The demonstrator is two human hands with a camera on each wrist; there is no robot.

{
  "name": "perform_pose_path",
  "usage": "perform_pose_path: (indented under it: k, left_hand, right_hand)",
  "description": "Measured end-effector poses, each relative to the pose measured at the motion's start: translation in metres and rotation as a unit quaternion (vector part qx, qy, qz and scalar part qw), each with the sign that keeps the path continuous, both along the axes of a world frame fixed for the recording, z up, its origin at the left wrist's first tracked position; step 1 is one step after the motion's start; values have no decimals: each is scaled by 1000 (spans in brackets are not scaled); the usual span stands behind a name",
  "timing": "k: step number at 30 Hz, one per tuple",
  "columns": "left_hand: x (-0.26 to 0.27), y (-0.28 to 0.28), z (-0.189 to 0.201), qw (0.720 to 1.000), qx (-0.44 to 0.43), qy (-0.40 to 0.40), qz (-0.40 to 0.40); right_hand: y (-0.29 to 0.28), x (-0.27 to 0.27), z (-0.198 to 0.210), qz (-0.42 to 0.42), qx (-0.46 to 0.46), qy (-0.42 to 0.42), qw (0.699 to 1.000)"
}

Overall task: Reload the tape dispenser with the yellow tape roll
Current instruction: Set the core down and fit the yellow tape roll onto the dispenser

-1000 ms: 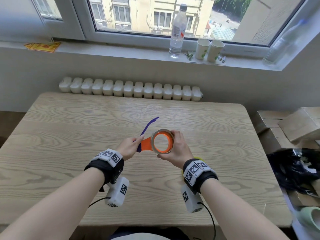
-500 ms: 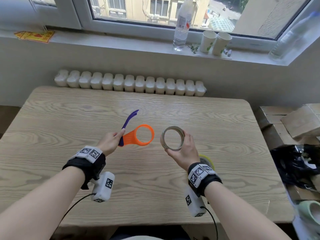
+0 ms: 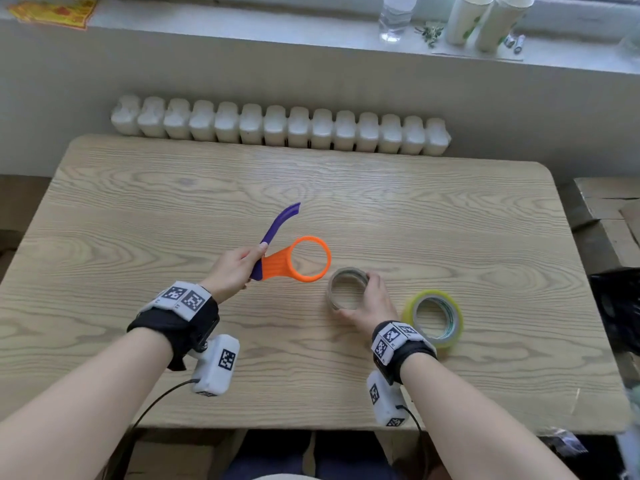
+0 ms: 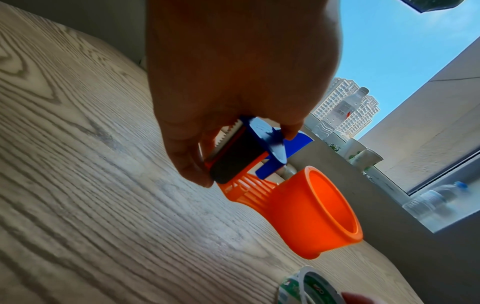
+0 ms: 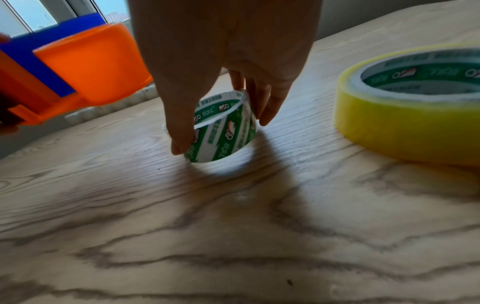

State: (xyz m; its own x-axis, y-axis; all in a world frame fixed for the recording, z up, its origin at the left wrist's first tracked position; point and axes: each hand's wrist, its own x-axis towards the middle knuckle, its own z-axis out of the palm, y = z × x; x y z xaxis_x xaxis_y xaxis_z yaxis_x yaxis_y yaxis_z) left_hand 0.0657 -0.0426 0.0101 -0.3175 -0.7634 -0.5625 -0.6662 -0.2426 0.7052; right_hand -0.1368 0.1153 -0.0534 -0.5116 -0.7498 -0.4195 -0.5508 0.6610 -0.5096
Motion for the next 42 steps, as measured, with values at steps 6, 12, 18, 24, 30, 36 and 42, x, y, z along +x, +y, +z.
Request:
perform_pose_path:
  k: [6, 12, 18, 24, 30, 36, 42]
  left_hand:
    - [-3, 4, 3, 1000, 13, 27, -2]
    - [-10, 10, 7, 999, 22, 34, -16]
    - [-37, 21, 13, 998, 32, 39, -46]
    - [-73, 39, 14, 995, 29, 30, -95]
    - [-91, 53, 1, 992, 37, 9, -116]
    - [-94, 61, -6, 991, 27, 1, -128]
    - [-93, 64, -6, 994, 27, -1, -108]
  right_hand:
    - [1, 4, -7, -12, 4, -14, 1000]
    - [6, 2, 4, -13, -1, -24, 1000]
    - [41, -20, 24, -34, -30, 58, 997]
    - [91, -53, 28, -85, -4, 102, 991]
    - [112, -77, 17, -122, 52, 62, 989]
    - [108, -82, 4, -142, 26, 9, 989]
    - [107, -85, -1, -174, 18, -31, 984]
